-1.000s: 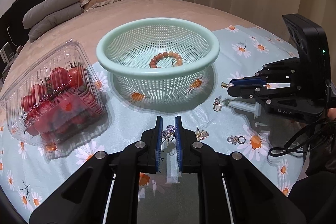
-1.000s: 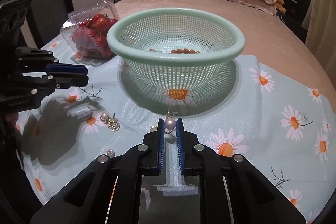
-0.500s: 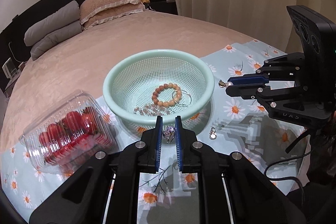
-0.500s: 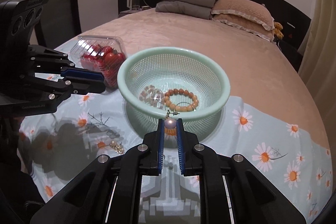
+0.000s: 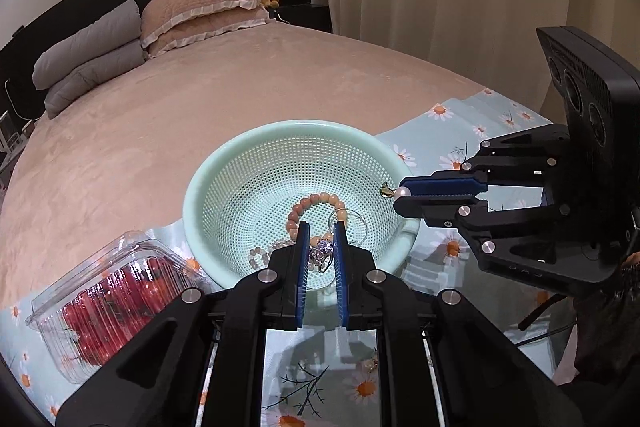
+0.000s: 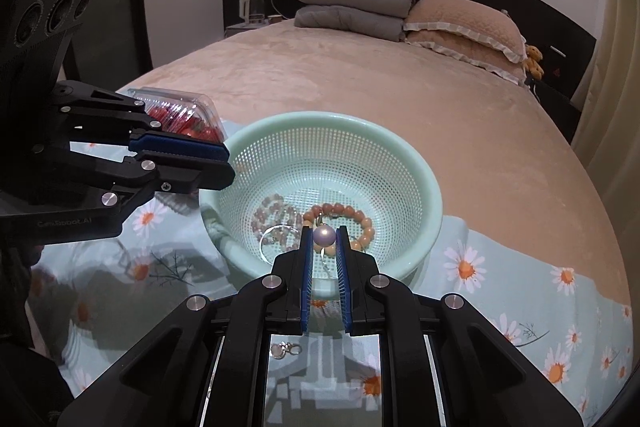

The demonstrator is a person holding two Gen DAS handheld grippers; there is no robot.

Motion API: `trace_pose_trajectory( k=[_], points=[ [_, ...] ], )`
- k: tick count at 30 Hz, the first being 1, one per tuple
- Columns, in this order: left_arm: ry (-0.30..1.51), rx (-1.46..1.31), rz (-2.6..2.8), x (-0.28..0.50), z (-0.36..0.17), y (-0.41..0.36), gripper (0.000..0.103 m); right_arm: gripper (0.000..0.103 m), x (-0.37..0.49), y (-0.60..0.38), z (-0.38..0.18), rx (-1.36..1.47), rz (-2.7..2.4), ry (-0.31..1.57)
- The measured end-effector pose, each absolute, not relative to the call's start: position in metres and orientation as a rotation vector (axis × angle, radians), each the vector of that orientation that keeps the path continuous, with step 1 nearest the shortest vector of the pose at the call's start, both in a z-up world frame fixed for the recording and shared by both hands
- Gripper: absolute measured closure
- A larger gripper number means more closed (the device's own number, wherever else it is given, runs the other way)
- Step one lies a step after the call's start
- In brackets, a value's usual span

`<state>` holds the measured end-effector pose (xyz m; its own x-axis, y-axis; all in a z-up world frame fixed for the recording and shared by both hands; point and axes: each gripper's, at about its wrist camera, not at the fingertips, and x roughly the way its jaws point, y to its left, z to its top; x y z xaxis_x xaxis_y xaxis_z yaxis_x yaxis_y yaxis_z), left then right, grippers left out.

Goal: Organize jewelry
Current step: 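Open both tools to drop the earrings into the basket, then move both tools back toward the remaining earrings on the sheet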

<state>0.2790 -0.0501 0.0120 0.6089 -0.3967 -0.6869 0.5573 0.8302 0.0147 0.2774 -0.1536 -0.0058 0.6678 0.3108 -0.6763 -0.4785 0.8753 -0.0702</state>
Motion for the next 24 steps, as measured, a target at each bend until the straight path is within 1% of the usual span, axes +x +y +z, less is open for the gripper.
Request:
trace_pose_trajectory(
  k=[6, 7, 8, 9, 10, 11, 12, 13, 14, 15, 16, 24],
  points=[
    [0.767, 0.235, -0.549, 0.286, -0.002, -0.051, 0.09, 0.092, 0.282, -0.157, -0.012, -0.232, 0.444, 0.723],
    [0.768, 0.234, -0.54, 0.287, -0.003, -0.051, 0.09, 0.09, 0.284, -0.159, -0.011, -0.216, 0.448, 0.72],
    [0.767, 0.233, -0.531, 0.288, -0.004, -0.05, 0.085, 0.087, 0.284, -0.161, -0.012, -0.203, 0.45, 0.721],
    [0.763, 0.237, -0.513, 0.287, -0.004, -0.048, 0.055, 0.077, 0.284, -0.162, -0.013, -0.201, 0.431, 0.722],
    [0.741, 0.241, -0.47, 0.285, -0.002, -0.046, 0.016, 0.062, 0.282, -0.165, -0.013, -0.208, 0.4, 0.711],
    [0.709, 0.239, -0.423, 0.282, 0.0, -0.042, 0.004, 0.054, 0.279, -0.168, -0.014, -0.214, 0.368, 0.695],
    [0.693, 0.223, -0.406, 0.28, 0.003, -0.036, 0.006, 0.041, 0.276, -0.172, -0.014, -0.212, 0.34, 0.679],
    [0.694, 0.197, -0.407, 0.279, 0.005, -0.029, 0.006, 0.033, 0.272, -0.177, -0.012, -0.202, 0.323, 0.661],
    [0.689, 0.166, -0.402, 0.276, 0.008, -0.022, 0.006, 0.03, 0.268, -0.182, -0.011, -0.189, 0.319, 0.64],
    [0.676, 0.14, -0.389, 0.273, 0.01, -0.015, 0.006, 0.022, 0.264, -0.187, -0.01, -0.177, 0.315, 0.624],
    [0.666, 0.12, -0.375, 0.269, 0.012, -0.01, 0.006, 0.017, 0.261, -0.191, -0.011, -0.168, 0.308, 0.617],
    [0.672, 0.146, -0.38, 0.251, 0.008, -0.003, 0.006, 0.017, 0.259, -0.202, -0.025, -0.161, 0.278, 0.673]
  ],
)
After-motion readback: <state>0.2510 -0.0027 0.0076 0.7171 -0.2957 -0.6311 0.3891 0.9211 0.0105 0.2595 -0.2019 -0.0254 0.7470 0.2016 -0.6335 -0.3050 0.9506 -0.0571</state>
